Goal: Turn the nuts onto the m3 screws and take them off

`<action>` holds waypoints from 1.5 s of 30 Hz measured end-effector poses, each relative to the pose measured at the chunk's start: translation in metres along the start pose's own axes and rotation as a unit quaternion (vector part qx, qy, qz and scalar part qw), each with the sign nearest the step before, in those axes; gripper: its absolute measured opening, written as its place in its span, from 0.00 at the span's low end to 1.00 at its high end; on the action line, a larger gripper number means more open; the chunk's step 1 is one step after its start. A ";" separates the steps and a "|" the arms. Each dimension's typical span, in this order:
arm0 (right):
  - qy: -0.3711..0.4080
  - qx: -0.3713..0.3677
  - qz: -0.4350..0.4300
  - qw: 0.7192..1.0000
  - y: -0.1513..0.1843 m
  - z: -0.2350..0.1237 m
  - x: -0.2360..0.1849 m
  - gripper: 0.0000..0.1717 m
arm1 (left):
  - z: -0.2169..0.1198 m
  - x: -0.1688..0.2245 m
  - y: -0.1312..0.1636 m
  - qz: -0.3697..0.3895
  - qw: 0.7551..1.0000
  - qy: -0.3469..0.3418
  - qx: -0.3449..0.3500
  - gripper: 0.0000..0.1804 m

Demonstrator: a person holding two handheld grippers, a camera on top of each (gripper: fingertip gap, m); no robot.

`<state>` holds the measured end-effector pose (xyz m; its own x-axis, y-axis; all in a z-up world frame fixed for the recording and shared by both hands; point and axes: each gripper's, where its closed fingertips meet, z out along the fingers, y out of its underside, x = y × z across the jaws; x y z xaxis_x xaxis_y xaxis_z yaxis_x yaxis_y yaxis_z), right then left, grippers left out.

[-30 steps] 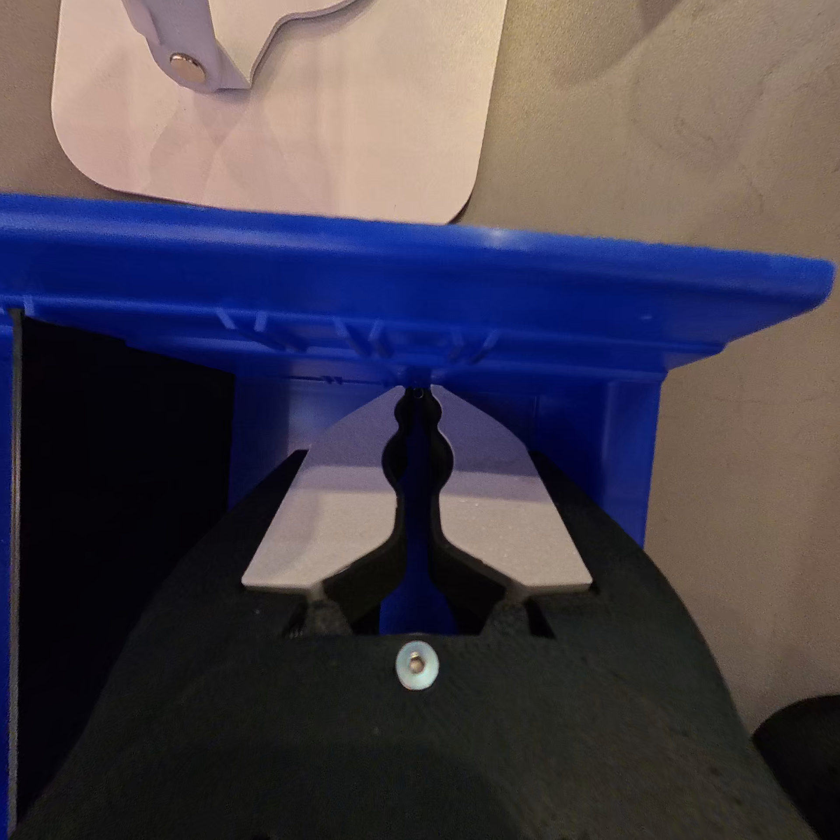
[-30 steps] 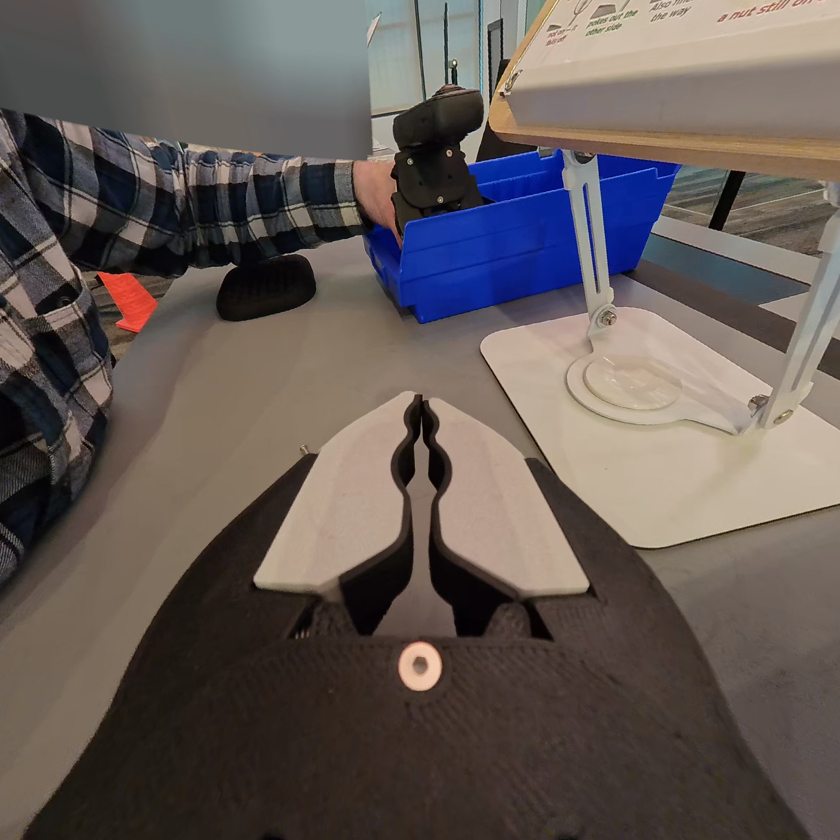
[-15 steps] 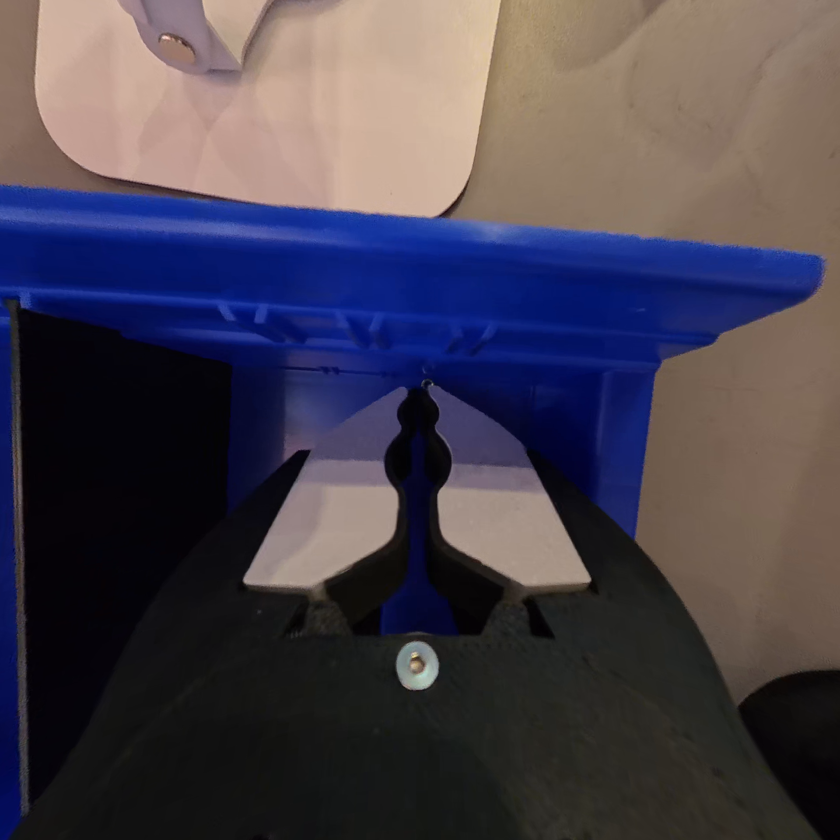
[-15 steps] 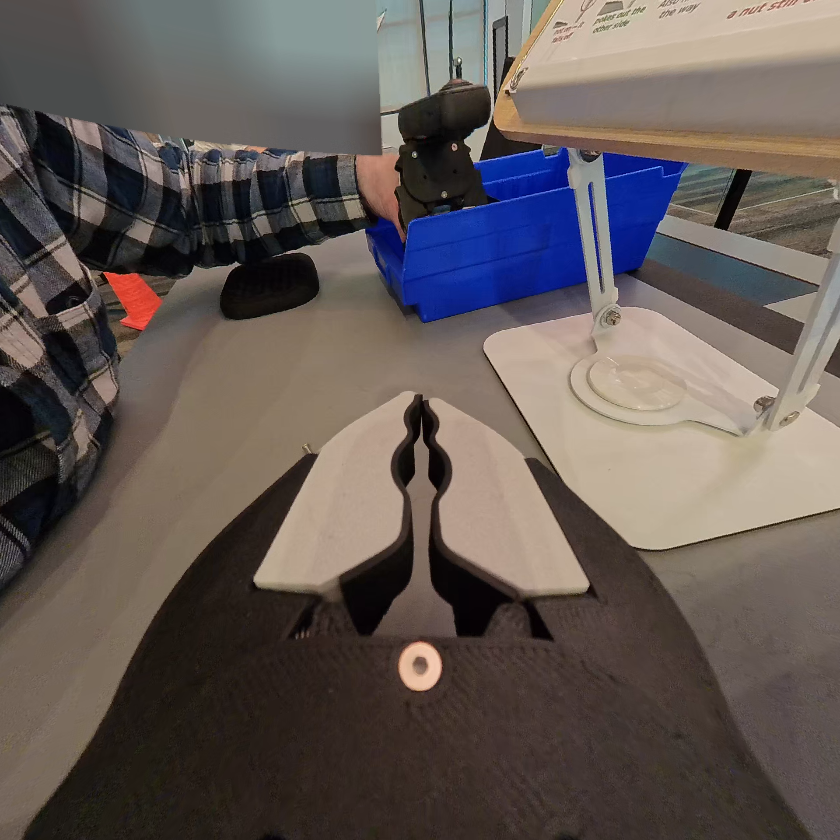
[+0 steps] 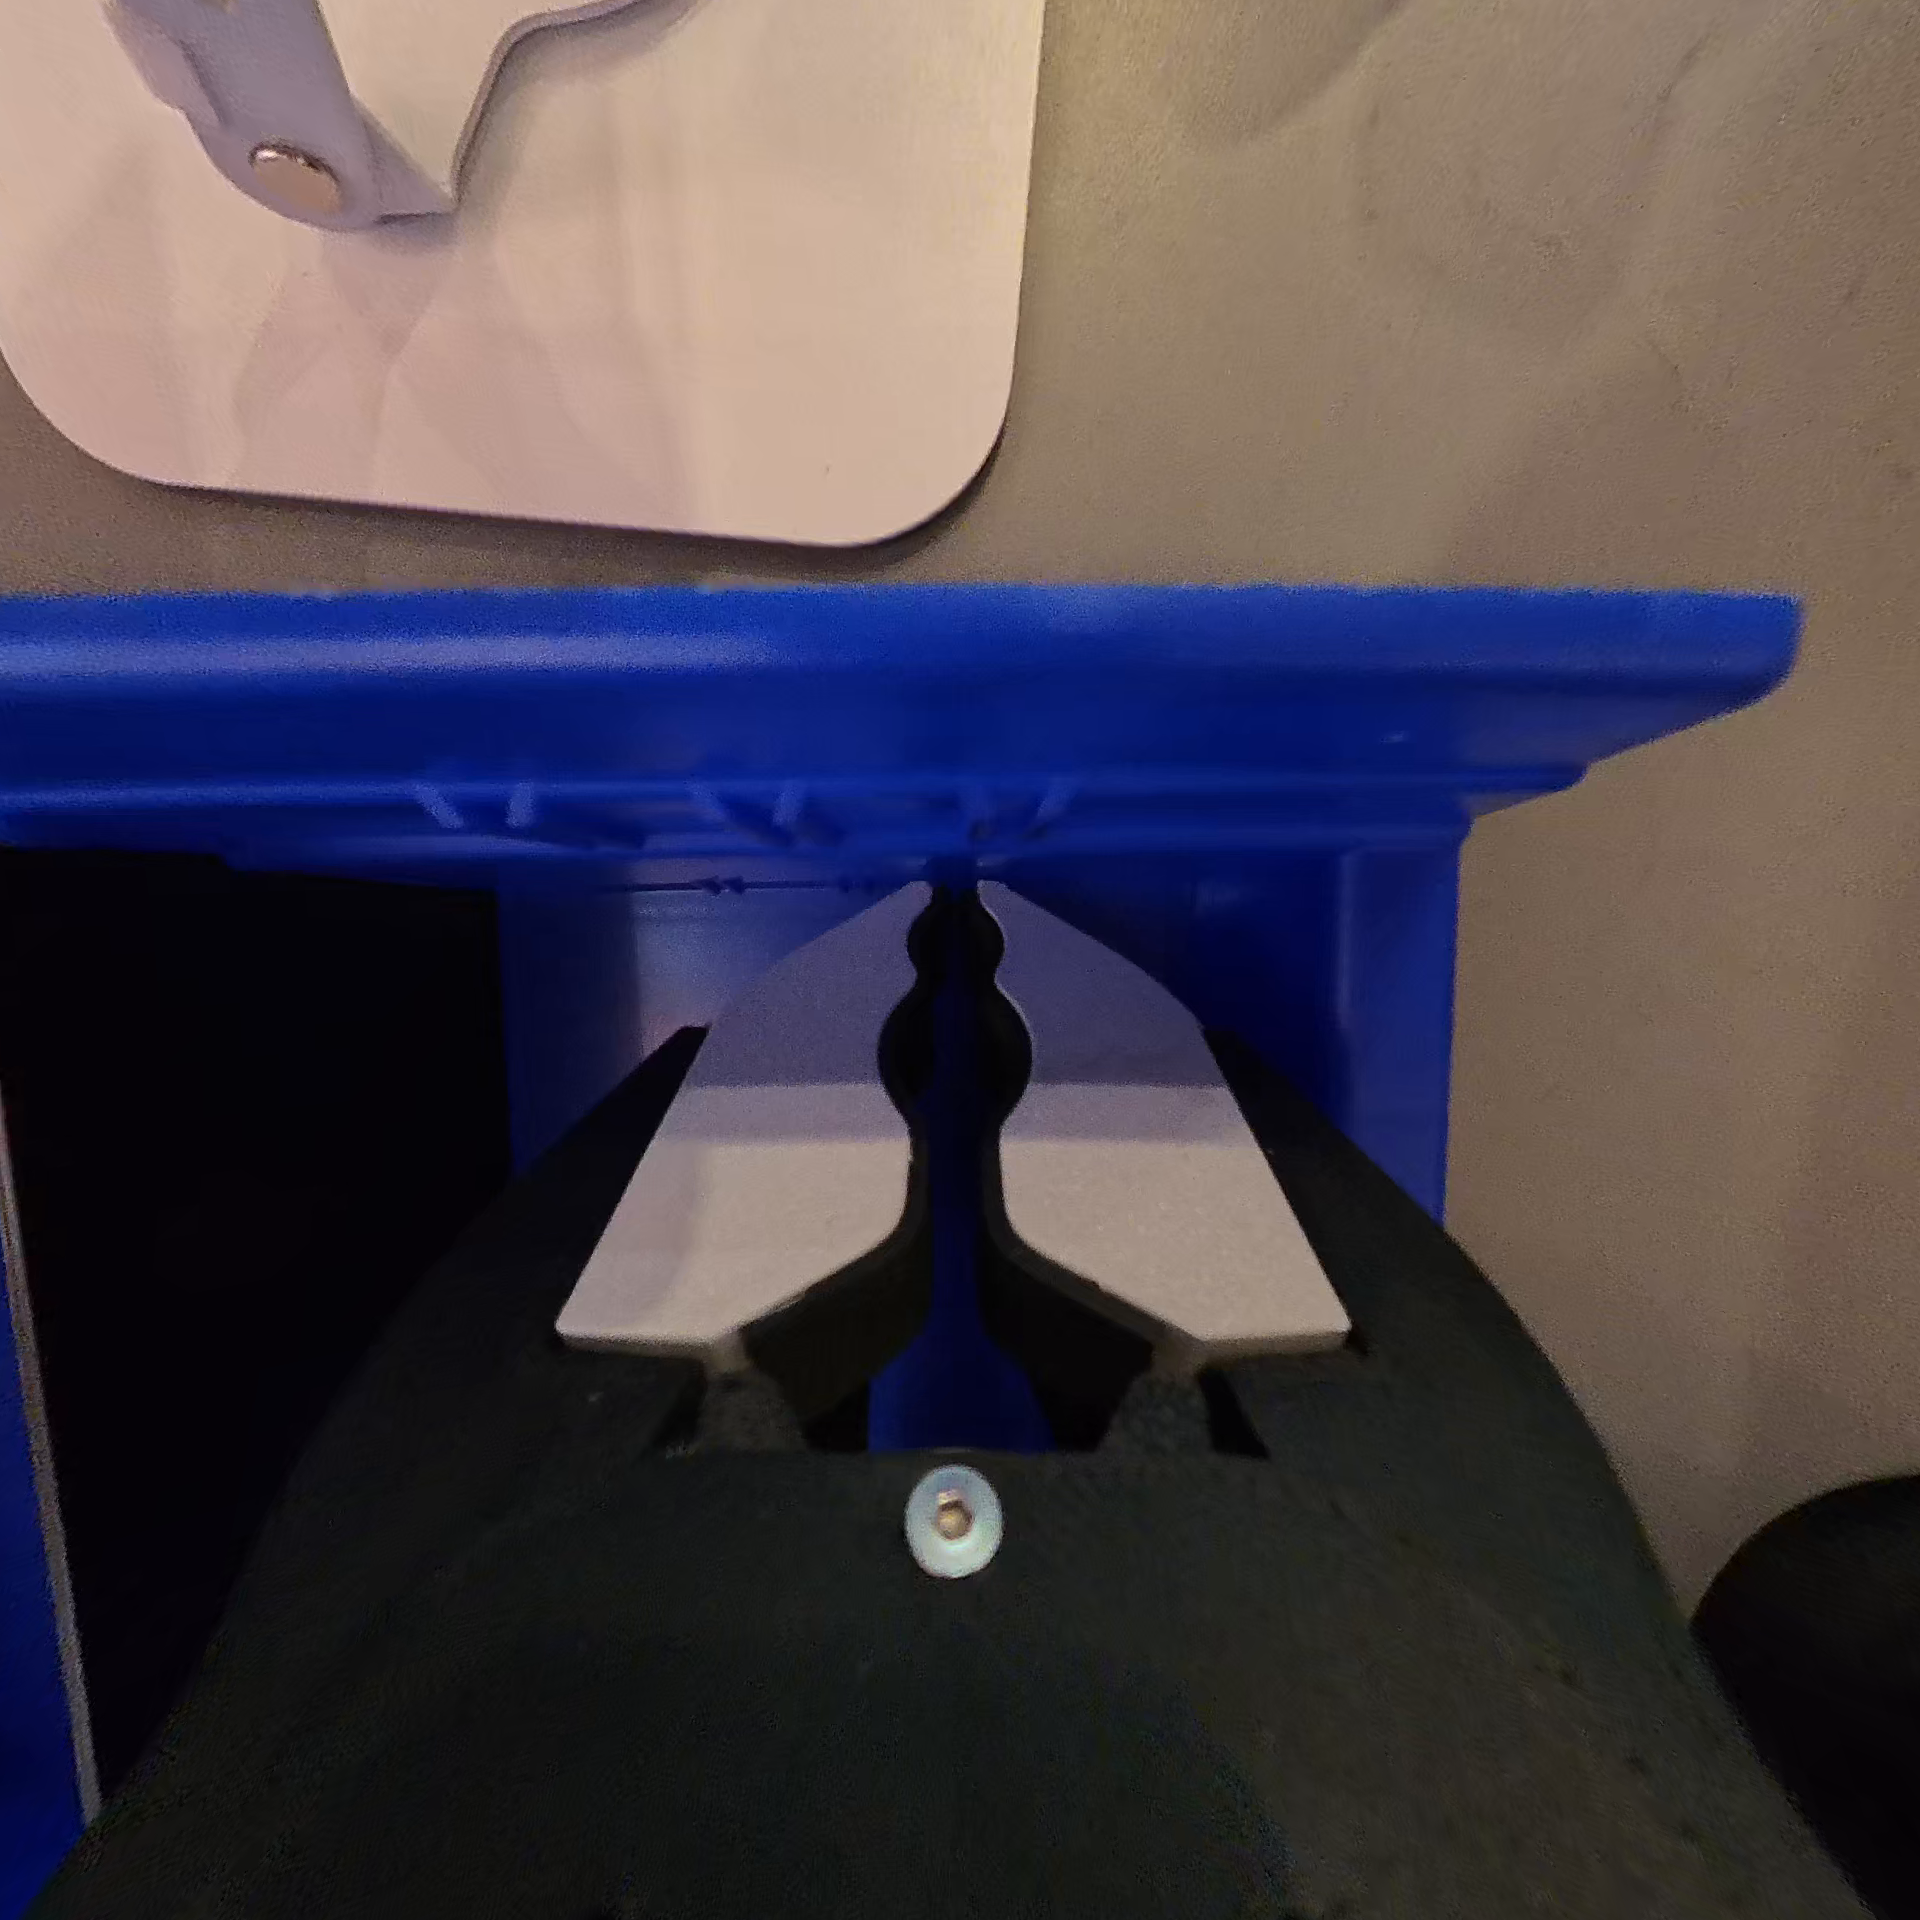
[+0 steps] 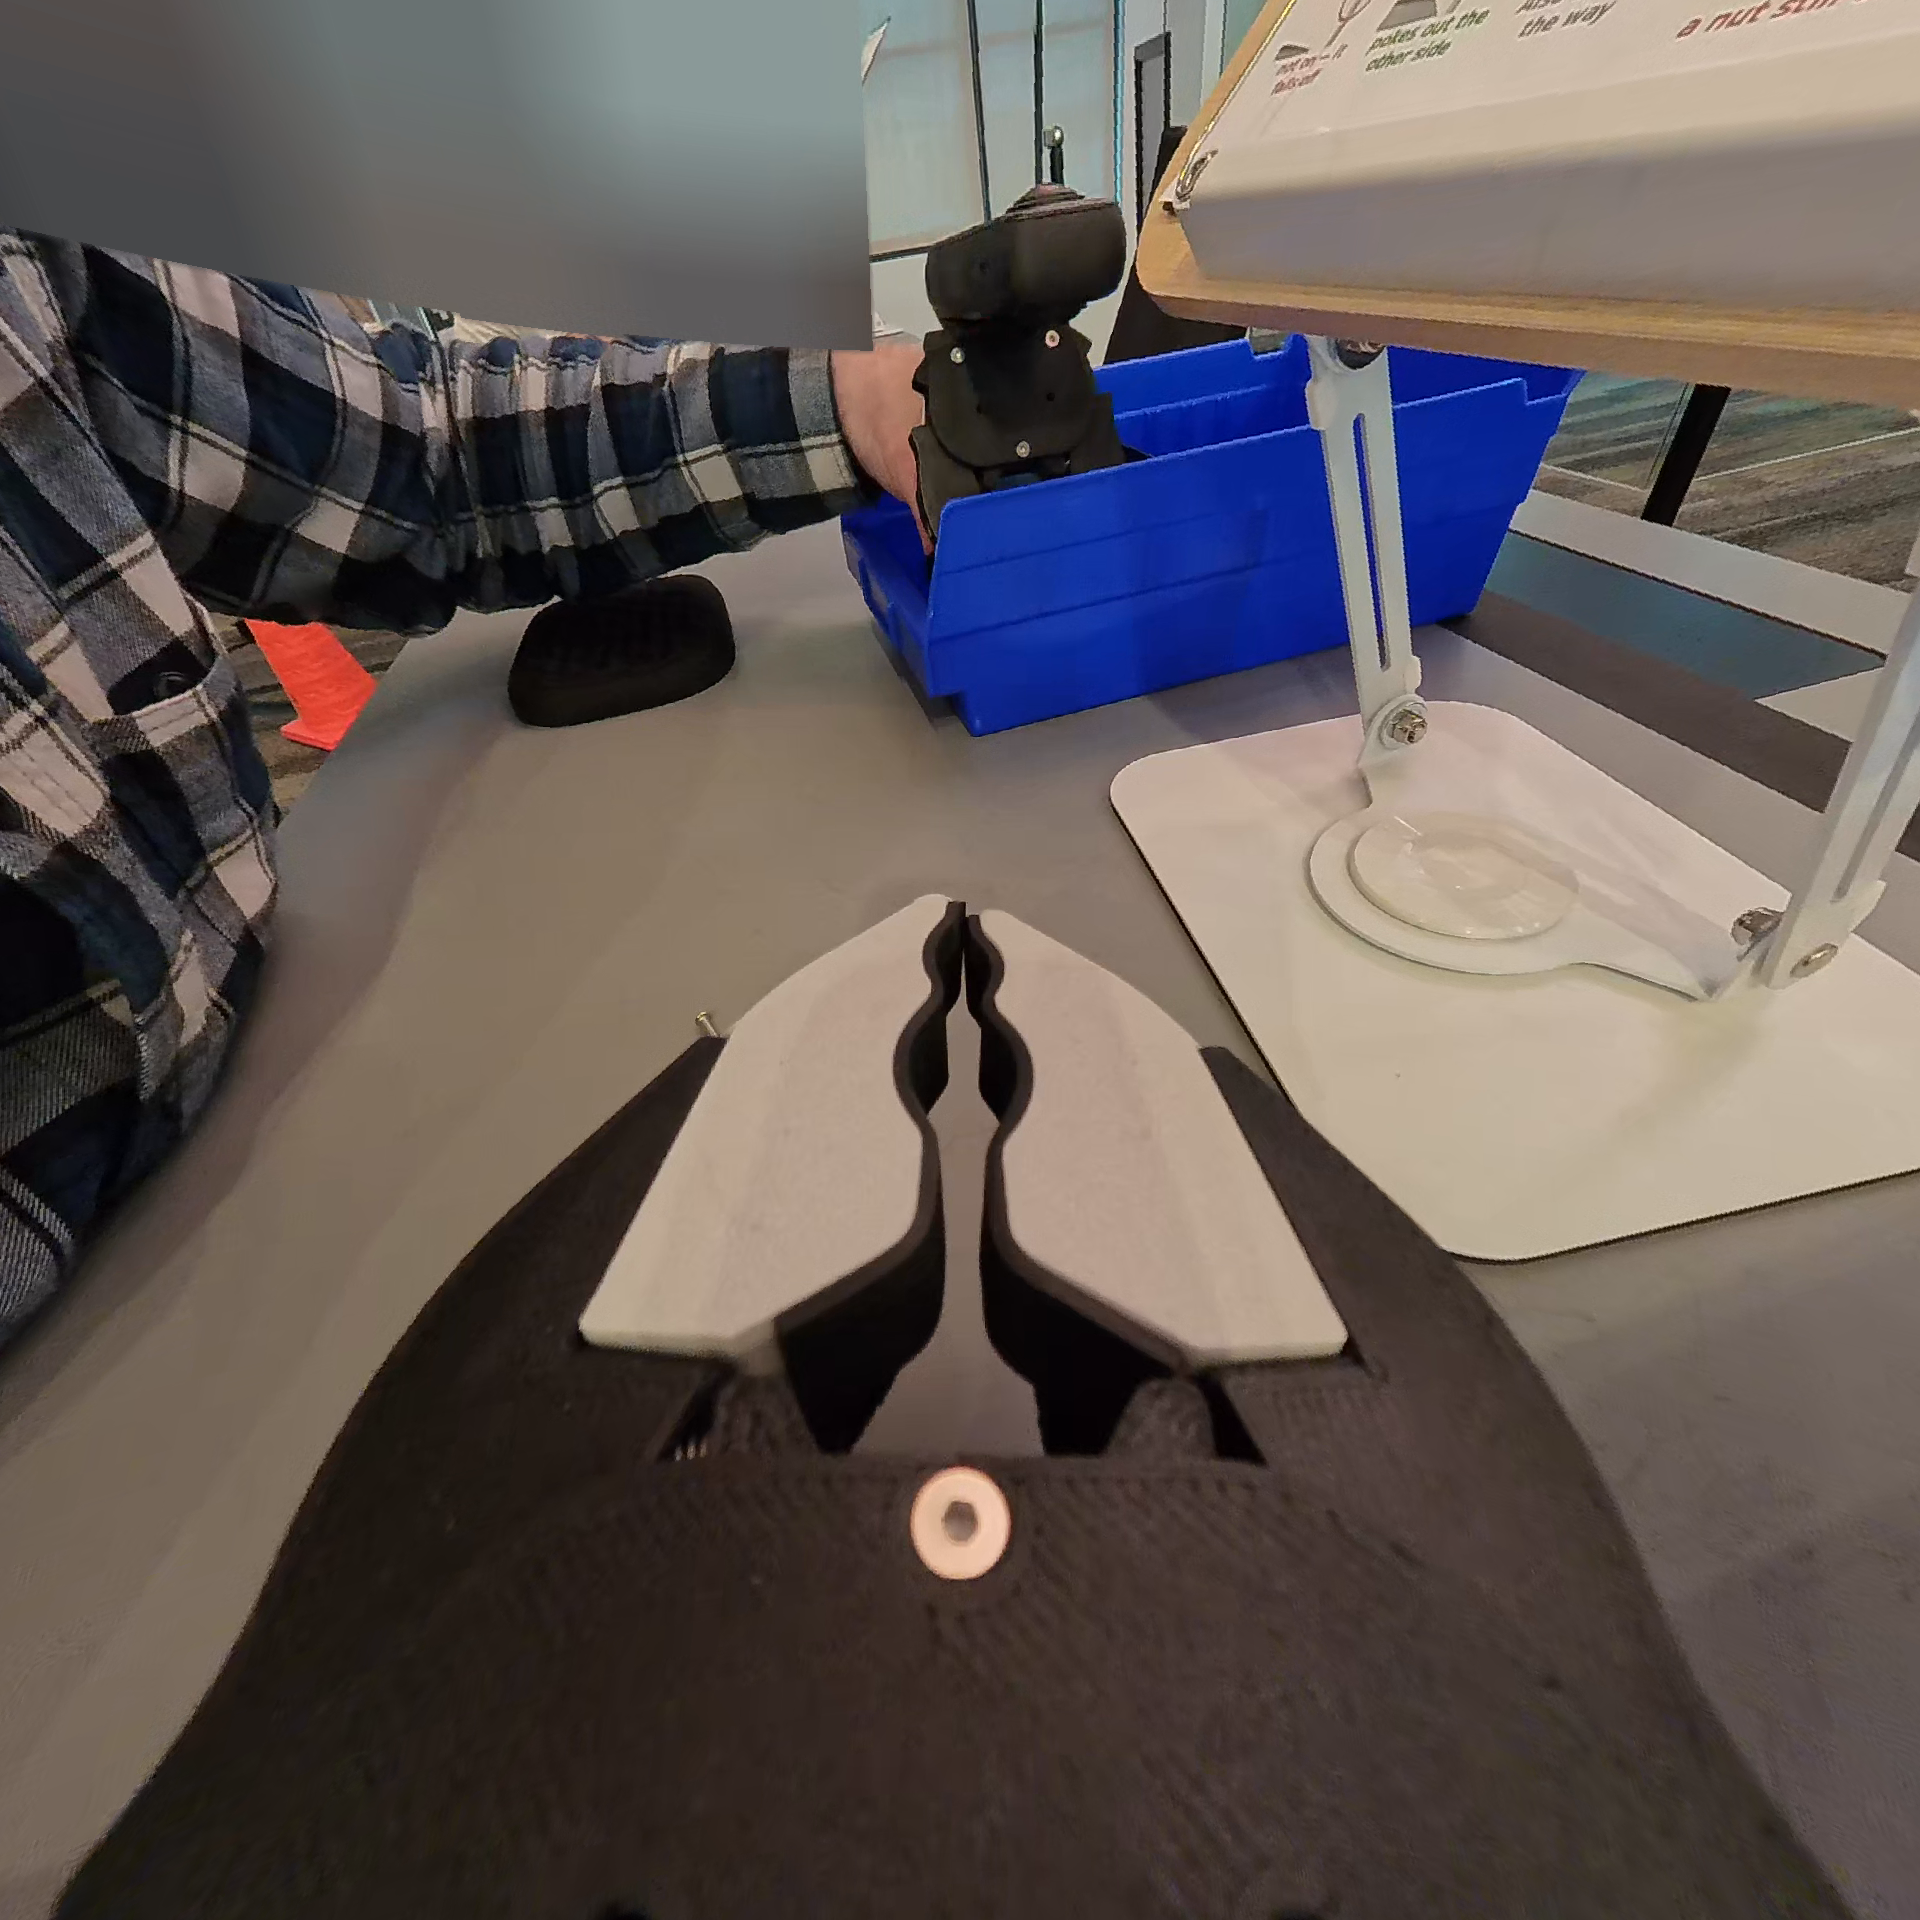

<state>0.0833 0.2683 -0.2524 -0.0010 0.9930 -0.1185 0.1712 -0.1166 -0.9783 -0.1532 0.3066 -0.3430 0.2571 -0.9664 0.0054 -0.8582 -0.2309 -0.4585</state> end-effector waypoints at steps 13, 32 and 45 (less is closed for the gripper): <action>-0.002 0.000 0.000 1.000 0.000 0.000 -0.001 0.00 | -0.001 0.000 0.001 0.010 1.000 -0.022 0.001 0.02; -0.004 -0.004 -0.001 1.000 0.001 0.002 -0.001 0.00 | -0.049 0.010 0.005 -0.026 0.998 -0.055 0.014 0.01; -0.009 -0.009 -0.002 1.000 0.002 0.004 -0.003 0.00 | -0.107 0.081 -0.026 -0.026 0.996 -0.071 0.052 0.01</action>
<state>0.0795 0.2654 -0.2549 -0.0204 0.9929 -0.1172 0.1897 -0.1113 -0.9755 -0.1570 0.2220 -0.2357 0.3671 -0.9257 -0.0908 -0.7933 -0.2606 -0.5503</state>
